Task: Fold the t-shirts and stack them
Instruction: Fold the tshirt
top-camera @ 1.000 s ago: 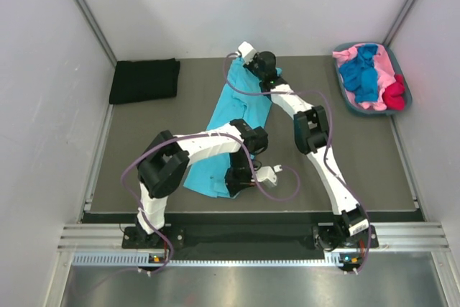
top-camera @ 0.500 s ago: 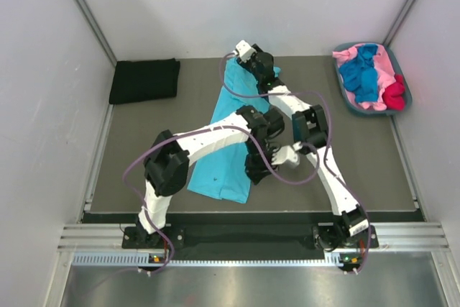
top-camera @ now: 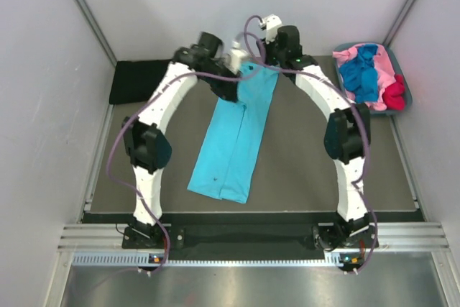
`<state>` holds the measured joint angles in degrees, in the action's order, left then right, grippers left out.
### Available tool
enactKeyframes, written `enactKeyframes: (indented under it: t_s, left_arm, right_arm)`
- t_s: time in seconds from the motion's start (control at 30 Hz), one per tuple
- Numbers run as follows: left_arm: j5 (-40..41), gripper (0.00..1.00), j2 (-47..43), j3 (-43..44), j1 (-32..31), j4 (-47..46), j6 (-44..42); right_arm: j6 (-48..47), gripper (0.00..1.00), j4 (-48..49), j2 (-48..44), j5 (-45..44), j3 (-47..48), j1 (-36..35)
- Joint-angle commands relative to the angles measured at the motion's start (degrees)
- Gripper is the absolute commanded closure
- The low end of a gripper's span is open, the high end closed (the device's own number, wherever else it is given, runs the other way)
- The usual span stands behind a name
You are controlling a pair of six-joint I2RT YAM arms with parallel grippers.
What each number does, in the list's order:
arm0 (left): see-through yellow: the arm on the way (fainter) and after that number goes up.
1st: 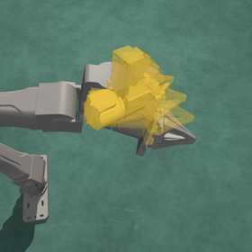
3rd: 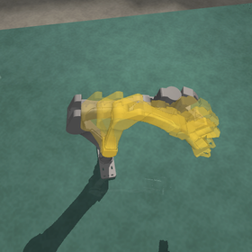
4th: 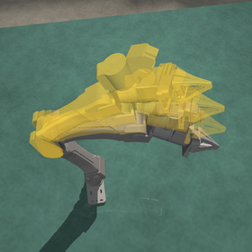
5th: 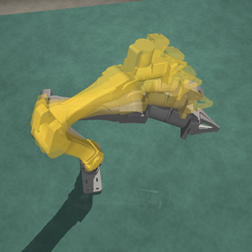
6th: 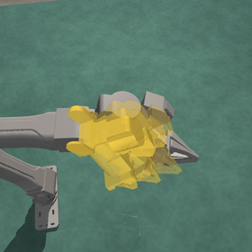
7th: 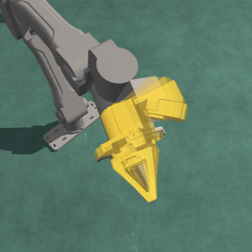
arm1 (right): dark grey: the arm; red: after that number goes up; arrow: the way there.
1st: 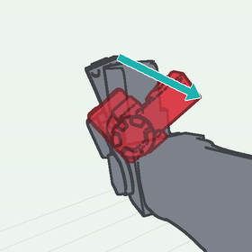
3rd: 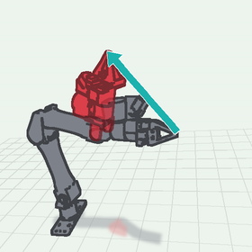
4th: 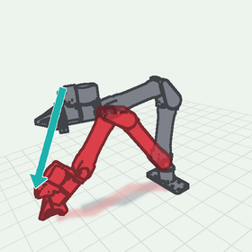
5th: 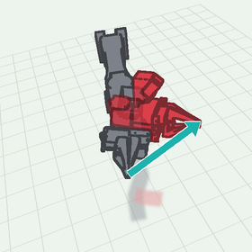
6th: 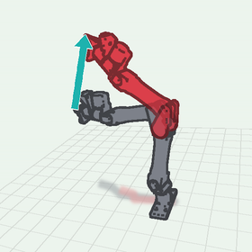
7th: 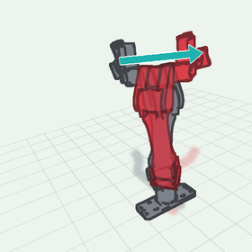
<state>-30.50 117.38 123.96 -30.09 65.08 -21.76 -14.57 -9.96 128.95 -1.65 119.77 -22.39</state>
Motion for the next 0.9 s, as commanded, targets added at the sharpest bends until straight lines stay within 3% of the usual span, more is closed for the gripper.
enactKeyframes:
  t_s: [0.0, 0.1, 0.2, 0.27, 0.37, 0.6, 0.87]
  left_arm:
    - [-2.0, 0.66, 4.9, 4.8, 8.1, -7.1, 14.6]
    - [-2.7, 0.58, 8.4, 8.4, 10.4, -11.8, 17.7]
    - [-5.5, 0.48, 10.1, 4.3, 12.5, -22.0, 21.7]
    - [-6.8, 0.46, 11.2, 2.0, 14.8, -31.8, 29.6]
    - [-8.1, 0.44, 17.3, 4.5, 17.0, -37.1, 36.8]
    - [-1.9, 0.44, 29.5, 13.0, 17.7, -41.6, 34.1]
    - [4.1, 0.44, 34.2, 16.0, 17.7, -40.7, 29.9]
  right_arm:
    - [8.1, 0.46, -9.7, -9.5, 6.8, -7.9, -0.1]
    - [8.4, 0.46, -10.3, -13.9, 7.9, -13.7, 0.2]
    - [9.1, 0.46, -11.3, -17.3, 12.2, -17.9, 1.3]
    - [10.4, 0.45, -11.8, -19.4, 16.6, -19.3, 2.1]
    - [12.5, 0.45, -12.2, -22.2, 21.3, -22.5, 3.6]
    - [11.8, 0.44, -14.4, -28.5, 24.6, -31.3, 3.9]
    - [11.5, 0.43, -14.2, -32.1, 24.4, -37.7, 4.3]
